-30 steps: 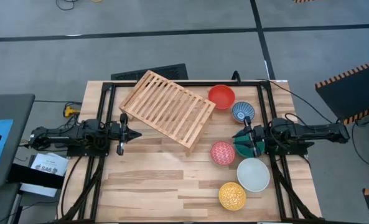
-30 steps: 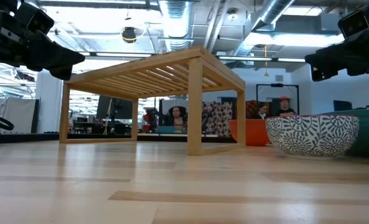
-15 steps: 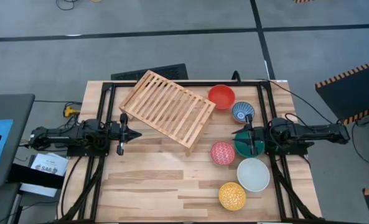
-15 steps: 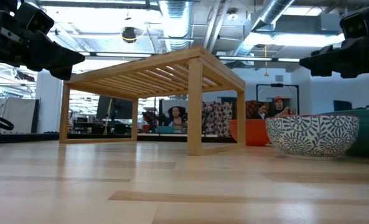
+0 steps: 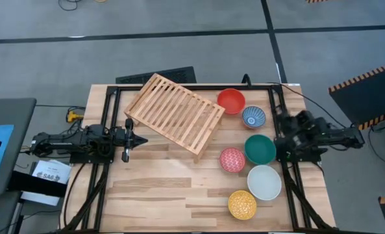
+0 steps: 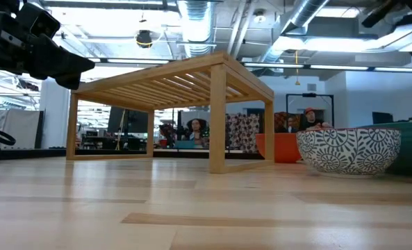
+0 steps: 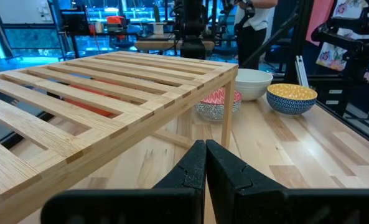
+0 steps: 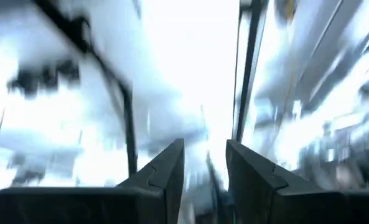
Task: Place and stack bowls onto a shelf
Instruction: Put the orange bowl on the shelf
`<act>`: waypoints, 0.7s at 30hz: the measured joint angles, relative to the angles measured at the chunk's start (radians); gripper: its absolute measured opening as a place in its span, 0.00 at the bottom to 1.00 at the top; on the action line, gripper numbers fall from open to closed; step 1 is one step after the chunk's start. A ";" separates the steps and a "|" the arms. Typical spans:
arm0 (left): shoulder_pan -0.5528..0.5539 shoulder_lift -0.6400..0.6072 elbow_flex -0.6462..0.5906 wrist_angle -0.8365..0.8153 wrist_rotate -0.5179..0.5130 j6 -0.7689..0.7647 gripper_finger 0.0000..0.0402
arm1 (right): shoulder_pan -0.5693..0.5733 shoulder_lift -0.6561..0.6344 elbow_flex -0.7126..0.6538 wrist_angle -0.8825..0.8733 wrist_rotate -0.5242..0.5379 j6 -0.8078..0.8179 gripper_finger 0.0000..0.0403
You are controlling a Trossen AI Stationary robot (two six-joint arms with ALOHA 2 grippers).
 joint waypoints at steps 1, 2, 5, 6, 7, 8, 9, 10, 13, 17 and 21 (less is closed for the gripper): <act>0.000 0.000 0.000 0.000 0.000 0.000 0.00 | -0.002 0.000 0.002 0.037 0.026 -0.016 0.36; 0.000 0.000 0.000 0.000 0.000 0.000 0.00 | -0.002 0.000 0.005 0.063 0.054 -0.026 0.36; 0.000 0.000 0.000 0.000 0.000 0.000 0.00 | -0.007 0.001 0.024 0.078 0.153 -0.013 0.36; 0.000 0.000 0.000 0.000 0.000 0.000 0.00 | -0.007 0.002 0.033 0.073 0.185 0.015 0.36; 0.000 0.000 0.000 0.000 0.000 0.000 0.00 | -0.007 0.008 0.044 0.072 0.218 0.050 0.36; 0.000 0.000 0.000 0.000 0.000 0.000 0.00 | -0.007 0.022 0.060 0.067 0.242 0.081 0.36; 0.000 0.000 0.000 0.000 0.000 0.000 0.00 | -0.007 0.037 0.075 0.058 0.259 0.106 0.36; 0.000 0.000 0.000 0.000 0.000 0.000 0.00 | -0.007 0.057 0.092 0.039 0.282 0.115 0.36; 0.000 0.000 0.000 0.000 0.000 0.000 0.00 | -0.007 0.135 0.173 -0.086 0.394 0.122 0.36; 0.000 0.000 0.000 0.000 0.000 0.000 0.00 | -0.034 0.285 0.339 -0.468 0.581 0.243 0.36; 0.000 0.000 0.000 0.000 0.000 0.000 0.00 | -0.173 0.419 0.543 -1.052 0.661 0.474 0.36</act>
